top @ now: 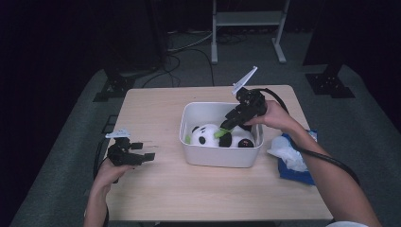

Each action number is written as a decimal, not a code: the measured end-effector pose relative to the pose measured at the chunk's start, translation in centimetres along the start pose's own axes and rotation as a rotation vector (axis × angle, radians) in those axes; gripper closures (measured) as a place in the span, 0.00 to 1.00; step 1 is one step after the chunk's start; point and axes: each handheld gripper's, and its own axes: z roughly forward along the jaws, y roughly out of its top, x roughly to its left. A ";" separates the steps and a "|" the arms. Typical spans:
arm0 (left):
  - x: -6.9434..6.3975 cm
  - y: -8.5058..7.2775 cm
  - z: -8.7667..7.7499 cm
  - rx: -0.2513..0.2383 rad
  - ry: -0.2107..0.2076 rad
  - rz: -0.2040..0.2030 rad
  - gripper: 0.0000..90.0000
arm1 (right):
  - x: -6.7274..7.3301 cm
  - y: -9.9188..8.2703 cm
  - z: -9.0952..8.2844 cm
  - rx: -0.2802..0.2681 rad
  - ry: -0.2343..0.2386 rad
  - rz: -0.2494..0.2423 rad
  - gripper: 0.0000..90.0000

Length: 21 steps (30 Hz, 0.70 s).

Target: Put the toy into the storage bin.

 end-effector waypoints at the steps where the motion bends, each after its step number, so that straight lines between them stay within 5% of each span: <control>1: 0.0 0.0 0.0 0.001 -0.001 0.000 0.11 | 0.1 -0.1 -0.2 -0.003 -0.003 0.003 0.48; 21: -0.2 -0.1 0.4 0.017 -0.006 0.001 0.11 | 1.3 -2.4 -3.9 -0.081 -0.070 0.026 0.44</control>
